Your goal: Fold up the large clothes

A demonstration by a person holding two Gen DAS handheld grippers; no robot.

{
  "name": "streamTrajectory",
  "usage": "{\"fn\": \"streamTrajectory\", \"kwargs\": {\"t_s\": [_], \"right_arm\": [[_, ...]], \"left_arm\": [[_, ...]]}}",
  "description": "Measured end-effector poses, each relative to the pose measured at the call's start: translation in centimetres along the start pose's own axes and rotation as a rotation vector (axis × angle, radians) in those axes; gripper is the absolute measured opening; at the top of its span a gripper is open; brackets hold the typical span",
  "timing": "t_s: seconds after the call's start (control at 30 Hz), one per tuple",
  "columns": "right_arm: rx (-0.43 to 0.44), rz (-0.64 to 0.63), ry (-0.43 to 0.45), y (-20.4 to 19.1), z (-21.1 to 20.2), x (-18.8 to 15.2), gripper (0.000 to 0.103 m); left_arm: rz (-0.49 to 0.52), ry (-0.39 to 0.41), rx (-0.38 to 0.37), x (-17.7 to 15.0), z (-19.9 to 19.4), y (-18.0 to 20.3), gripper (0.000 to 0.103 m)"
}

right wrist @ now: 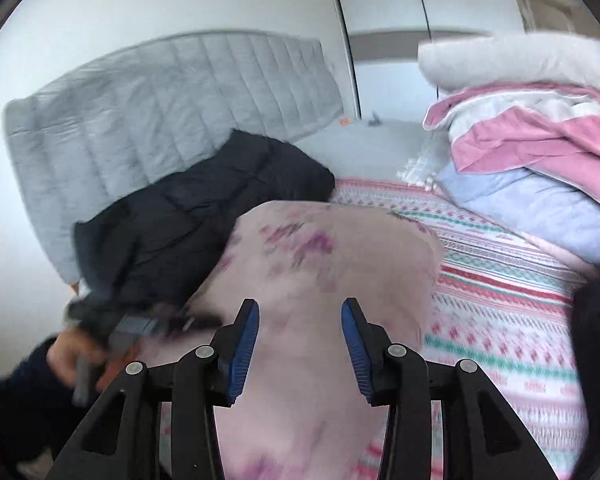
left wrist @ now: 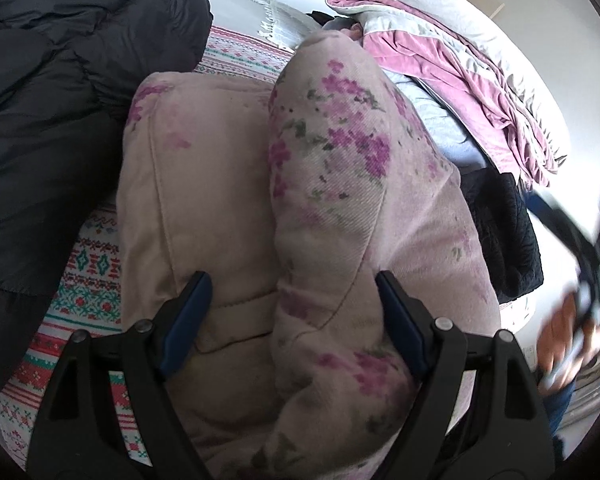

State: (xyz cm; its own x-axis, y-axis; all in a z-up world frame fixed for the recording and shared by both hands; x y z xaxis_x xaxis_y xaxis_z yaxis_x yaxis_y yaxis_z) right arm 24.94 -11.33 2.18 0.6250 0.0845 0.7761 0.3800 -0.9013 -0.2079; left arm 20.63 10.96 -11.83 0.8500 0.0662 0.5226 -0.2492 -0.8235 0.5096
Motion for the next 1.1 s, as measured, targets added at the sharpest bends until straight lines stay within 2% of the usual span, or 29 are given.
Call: {"fn": "streamTrajectory", "kwargs": {"t_s": [0.07,0.1,0.2,0.27,0.33,0.4,0.47,0.6,0.67,0.77,0.8,0.87,0.93,1.0,1.1], "right_arm": [[0.000,0.042,-0.096,0.4,4.3,2.1,0.044],[-0.029,0.039,-0.148,0.5,7.2,3.2,0.044],[-0.054,-0.018,-0.295,-0.7,14.4,3.3,0.044],[-0.123,-0.102,-0.378,-1.3,18.2,2.4,0.044],[-0.182,-0.150,-0.498,-1.4,22.6,0.0,0.044],[-0.182,-0.119,-0.523,-0.9,24.5,-1.3,0.044],[-0.181,-0.077,-0.494,-0.3,25.0,-1.4,0.043],[-0.190,-0.077,-0.415,0.0,23.1,-1.5,0.043],[-0.209,-0.088,-0.369,0.1,21.8,-1.2,0.043],[-0.190,-0.091,-0.326,0.3,20.5,0.1,0.044],[-0.176,-0.075,-0.316,0.4,19.3,0.7,0.045],[-0.172,-0.025,-0.270,0.6,16.1,2.1,0.049],[-0.131,0.001,-0.243,0.2,13.4,2.5,0.055],[-0.085,-0.032,-0.241,-1.3,9.6,0.9,0.061],[-0.079,-0.117,-0.281,-3.1,6.6,-3.6,0.063]], "left_arm": [[0.000,0.001,-0.003,0.1,0.1,-0.1,0.084],[0.000,0.003,-0.006,0.1,0.2,-0.1,0.084],[0.000,0.005,-0.007,0.0,0.3,-0.3,0.084],[-0.006,0.007,0.007,-0.1,0.3,-0.7,0.084],[-0.018,0.009,0.038,0.0,0.5,-1.5,0.082],[-0.036,0.011,0.061,0.4,0.6,-2.5,0.082],[-0.051,-0.009,0.042,1.0,0.5,-3.3,0.082],[-0.107,-0.063,-0.063,2.5,-0.9,-4.2,0.082],[-0.129,0.011,-0.042,3.7,-2.7,-4.6,0.081],[-0.067,0.088,-0.053,4.5,-4.1,-3.2,0.081],[-0.041,0.079,-0.040,4.2,-3.7,-2.8,0.081],[-0.029,-0.001,0.040,2.9,-1.4,-2.9,0.082],[-0.072,-0.018,0.021,2.2,-0.6,-3.3,0.082],[-0.105,-0.019,0.000,1.9,-0.7,-4.2,0.082],[-0.115,-0.031,-0.014,1.7,-0.7,-4.8,0.082]]}}
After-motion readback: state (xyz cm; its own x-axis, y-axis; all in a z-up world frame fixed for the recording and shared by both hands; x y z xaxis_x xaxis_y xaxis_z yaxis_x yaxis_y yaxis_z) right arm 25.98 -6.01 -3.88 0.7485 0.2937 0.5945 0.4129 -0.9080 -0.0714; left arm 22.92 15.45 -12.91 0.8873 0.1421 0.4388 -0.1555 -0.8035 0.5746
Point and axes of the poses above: each gripper's, at about its wrist camera, not at the fingertips, and z roughly the way its jaws point, y to its right, x to its top, the point moved 6 cm from there along z, roughly the way its jaws point, and after that the axes turned 3 degrees about y, right-handed, at the moved point
